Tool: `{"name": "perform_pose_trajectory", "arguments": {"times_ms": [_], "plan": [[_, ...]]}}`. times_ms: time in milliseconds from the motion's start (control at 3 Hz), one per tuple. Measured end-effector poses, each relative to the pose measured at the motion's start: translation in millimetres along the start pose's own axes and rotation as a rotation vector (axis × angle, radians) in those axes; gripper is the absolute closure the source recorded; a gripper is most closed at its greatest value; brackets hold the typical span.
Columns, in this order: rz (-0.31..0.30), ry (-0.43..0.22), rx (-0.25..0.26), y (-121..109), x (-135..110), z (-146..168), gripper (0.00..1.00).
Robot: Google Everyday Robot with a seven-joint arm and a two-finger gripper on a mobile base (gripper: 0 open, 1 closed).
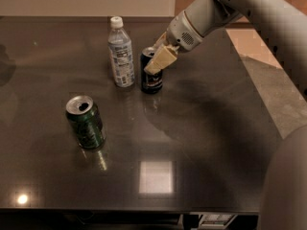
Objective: Move pepsi can near blue plastic bottle
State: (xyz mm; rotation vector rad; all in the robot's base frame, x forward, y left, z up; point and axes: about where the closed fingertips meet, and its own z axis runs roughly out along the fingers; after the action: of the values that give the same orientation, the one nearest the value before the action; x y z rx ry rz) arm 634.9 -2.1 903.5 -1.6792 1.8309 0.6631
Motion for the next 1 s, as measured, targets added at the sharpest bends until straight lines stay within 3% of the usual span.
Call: {"name": "perform_pose_trajectory", "arguments": {"times_ms": [1000], "plan": [[-0.011, -0.006, -0.005, -0.5, -2.4, 7.9, 0.13]]}}
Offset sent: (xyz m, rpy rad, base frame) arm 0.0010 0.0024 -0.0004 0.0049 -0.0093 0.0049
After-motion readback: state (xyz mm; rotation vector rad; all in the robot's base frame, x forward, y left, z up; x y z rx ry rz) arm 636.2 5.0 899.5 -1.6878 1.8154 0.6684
